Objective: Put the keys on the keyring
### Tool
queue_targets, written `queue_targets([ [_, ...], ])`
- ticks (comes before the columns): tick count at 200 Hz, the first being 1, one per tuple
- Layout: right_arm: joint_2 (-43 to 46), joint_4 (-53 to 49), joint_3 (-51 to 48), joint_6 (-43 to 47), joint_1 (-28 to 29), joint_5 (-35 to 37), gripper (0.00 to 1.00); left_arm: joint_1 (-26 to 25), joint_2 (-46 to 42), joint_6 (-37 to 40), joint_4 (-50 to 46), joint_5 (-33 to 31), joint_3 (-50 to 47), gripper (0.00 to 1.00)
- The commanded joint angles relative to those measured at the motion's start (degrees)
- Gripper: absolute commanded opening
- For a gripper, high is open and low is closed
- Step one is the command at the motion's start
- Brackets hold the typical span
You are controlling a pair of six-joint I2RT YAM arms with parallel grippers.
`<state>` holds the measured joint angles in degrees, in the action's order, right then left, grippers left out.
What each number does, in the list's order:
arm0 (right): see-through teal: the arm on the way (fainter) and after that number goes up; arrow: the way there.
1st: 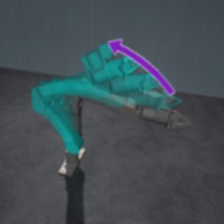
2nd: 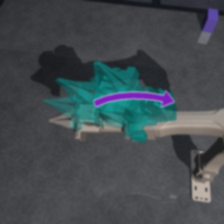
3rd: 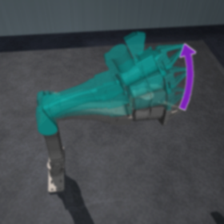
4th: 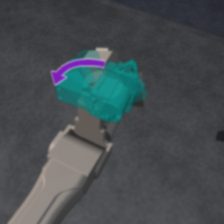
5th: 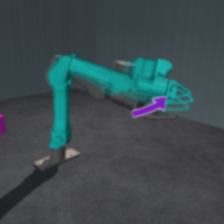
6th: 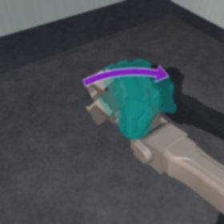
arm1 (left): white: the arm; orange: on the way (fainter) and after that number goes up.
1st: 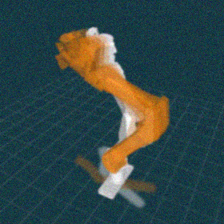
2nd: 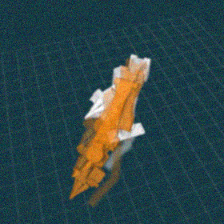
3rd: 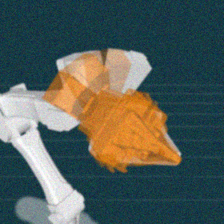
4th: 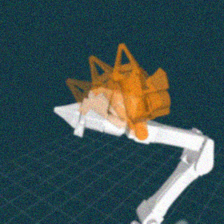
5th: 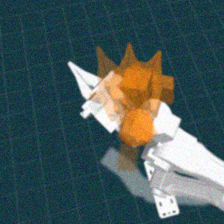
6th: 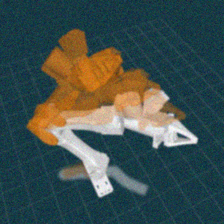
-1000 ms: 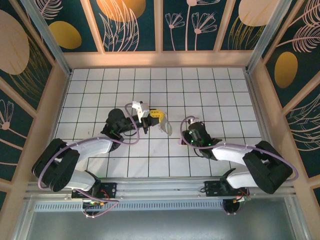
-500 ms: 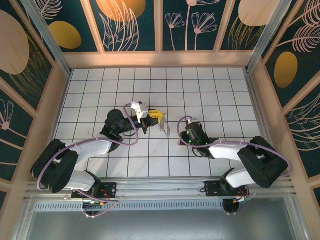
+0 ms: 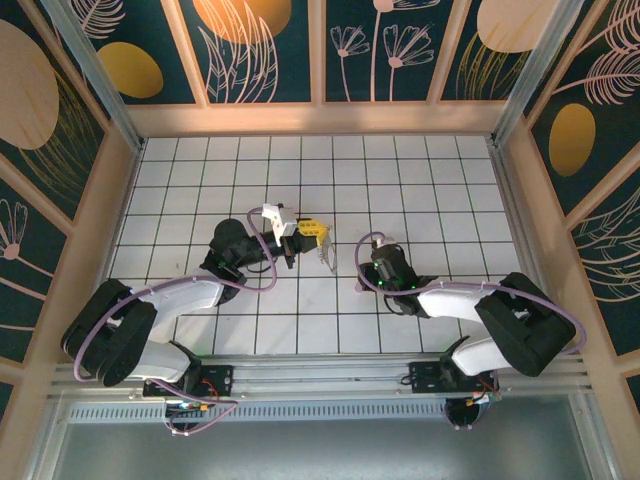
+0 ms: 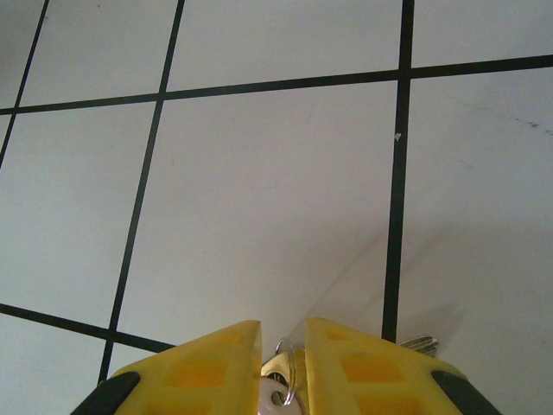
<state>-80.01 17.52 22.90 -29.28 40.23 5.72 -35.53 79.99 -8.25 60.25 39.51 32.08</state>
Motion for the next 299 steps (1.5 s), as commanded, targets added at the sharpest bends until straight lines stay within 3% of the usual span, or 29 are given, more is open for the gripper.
queue_targets([
  [1, 0.08, -0.20, 0.74, -1.04, 0.29, -1.15, 0.21, -0.16, -1.28, -0.45, 3.48, -0.48, -0.61, 0.00],
  [78, -1.22, -0.73, 0.84, -1.11, 0.24, -1.50, 0.20, -0.12, -1.06, -0.45, 3.74, -0.57, -0.52, 0.00],
  [118, -1.34, -1.06, 0.84, -1.13, 0.20, -1.29, 0.11, -0.15, -0.88, -0.46, 3.86, -0.57, -0.40, 0.00],
  [158, 0.74, -2.37, 0.75, -0.83, -0.37, -0.63, 0.11, -0.09, -0.76, -0.58, 3.98, -0.48, -0.43, 0.00],
  [170, 1.68, -2.98, 0.92, -0.47, -0.66, -0.77, 0.00, -0.15, -0.86, -0.58, 3.90, -0.49, -0.39, 0.00],
  [200, 5.99, -4.56, 1.40, 1.20, -2.18, -2.47, 0.00, -0.15, -0.75, -0.63, 3.66, -0.40, -0.43, 0.00],
  [216, 9.78, -4.88, 1.95, 3.06, -3.97, -4.51, 0.00, -0.15, -0.96, -0.38, 3.00, -0.40, -0.19, 0.00],
  [266, 23.13, 2.09, 1.15, 9.33, -13.37, -27.98, 0.00, -0.11, -1.53, 0.82, -0.06, 0.09, 1.01, 0.00],
  [299, 25.97, 4.26, 3.09, 12.19, -15.34, -36.80, 0.00, -0.15, -1.60, 2.08, -2.76, 0.43, 2.35, 0.00],
])
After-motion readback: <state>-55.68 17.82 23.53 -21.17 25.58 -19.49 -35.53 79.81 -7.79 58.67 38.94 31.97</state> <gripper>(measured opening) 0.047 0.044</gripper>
